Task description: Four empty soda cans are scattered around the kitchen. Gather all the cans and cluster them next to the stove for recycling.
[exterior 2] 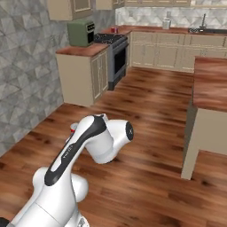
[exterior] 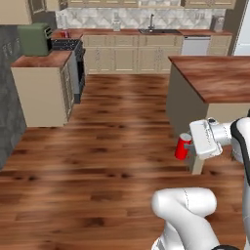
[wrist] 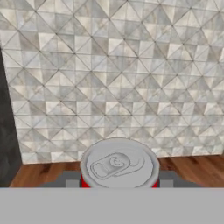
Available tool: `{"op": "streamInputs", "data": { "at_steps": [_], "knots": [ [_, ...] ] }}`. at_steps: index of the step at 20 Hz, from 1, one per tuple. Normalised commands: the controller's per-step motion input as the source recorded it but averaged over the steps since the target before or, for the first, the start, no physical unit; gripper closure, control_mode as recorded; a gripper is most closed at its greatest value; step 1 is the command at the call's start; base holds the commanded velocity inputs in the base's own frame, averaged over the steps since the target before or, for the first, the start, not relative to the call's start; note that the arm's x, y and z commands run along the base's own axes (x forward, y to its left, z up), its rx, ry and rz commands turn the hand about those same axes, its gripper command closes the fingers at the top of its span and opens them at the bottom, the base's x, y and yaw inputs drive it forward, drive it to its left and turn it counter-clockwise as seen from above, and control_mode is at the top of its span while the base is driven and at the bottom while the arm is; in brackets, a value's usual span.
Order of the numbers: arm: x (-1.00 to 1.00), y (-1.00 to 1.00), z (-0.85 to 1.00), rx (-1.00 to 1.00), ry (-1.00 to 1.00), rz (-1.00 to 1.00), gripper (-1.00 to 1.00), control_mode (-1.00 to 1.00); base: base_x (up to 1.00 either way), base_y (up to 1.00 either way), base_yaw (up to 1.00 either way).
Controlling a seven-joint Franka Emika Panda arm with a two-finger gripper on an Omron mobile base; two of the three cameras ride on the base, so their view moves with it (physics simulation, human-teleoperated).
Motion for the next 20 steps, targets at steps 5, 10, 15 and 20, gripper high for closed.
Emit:
{"op": "streamInputs", "data": {
  "at_steps": [5, 10, 15, 20],
  "knots": [
    [0.0, 0.0, 0.0, 0.0, 0.0, 0.0, 1.0, 1.0, 0.21, 0.97, -0.01],
    [0.0, 0.0, 0.0, 0.0, 0.0, 0.0, 1.0, 1.0, 0.45, 0.52, 0.0],
    [0.0, 0.0, 0.0, 0.0, 0.0, 0.0, 1.0, 1.0, 0.68, 0.15, 0.0],
    [0.0, 0.0, 0.0, 0.0, 0.0, 0.0, 1.0, 1.0, 0.88, 0.0, -0.01]
  ]
}}
